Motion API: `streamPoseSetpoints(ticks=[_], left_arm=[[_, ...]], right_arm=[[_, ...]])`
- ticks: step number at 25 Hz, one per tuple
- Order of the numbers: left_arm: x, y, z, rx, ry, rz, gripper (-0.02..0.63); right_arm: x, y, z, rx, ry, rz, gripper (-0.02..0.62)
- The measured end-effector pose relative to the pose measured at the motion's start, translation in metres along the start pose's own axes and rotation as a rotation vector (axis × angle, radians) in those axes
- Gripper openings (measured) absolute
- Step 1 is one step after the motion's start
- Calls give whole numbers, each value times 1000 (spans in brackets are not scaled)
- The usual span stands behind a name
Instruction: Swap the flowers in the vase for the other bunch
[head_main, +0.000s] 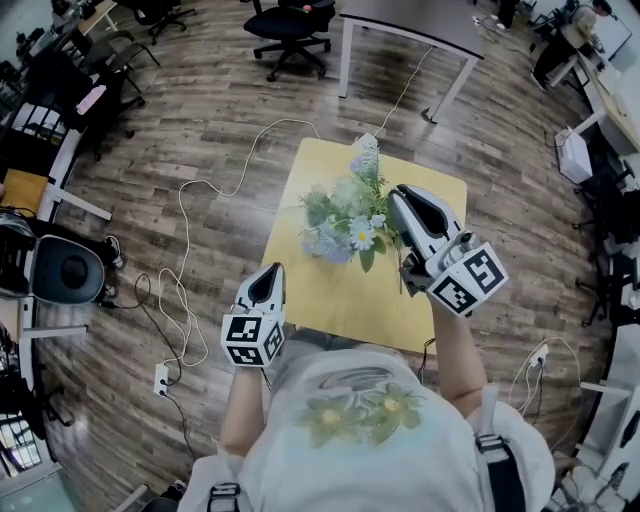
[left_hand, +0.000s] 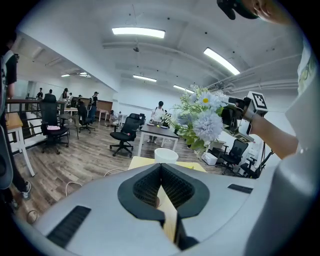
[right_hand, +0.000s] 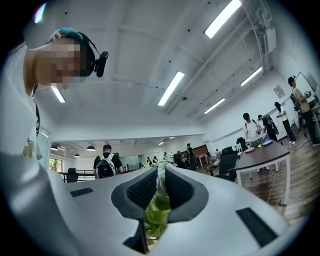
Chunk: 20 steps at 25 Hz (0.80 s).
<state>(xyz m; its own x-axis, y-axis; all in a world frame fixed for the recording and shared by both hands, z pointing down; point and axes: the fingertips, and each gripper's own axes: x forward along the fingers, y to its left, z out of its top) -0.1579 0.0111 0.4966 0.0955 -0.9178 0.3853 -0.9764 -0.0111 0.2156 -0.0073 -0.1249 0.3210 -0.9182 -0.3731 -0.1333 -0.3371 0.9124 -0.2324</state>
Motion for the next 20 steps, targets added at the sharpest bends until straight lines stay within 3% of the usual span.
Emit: streamPoseSetpoints(ticks=[12, 20], left_arm=[[30, -32, -4, 32, 27, -110, 17], [54, -55, -17, 50, 76, -177, 17]], right_arm=[[-86, -36, -33, 52, 45, -208, 66], [-128, -58, -93, 114, 144, -333, 66]])
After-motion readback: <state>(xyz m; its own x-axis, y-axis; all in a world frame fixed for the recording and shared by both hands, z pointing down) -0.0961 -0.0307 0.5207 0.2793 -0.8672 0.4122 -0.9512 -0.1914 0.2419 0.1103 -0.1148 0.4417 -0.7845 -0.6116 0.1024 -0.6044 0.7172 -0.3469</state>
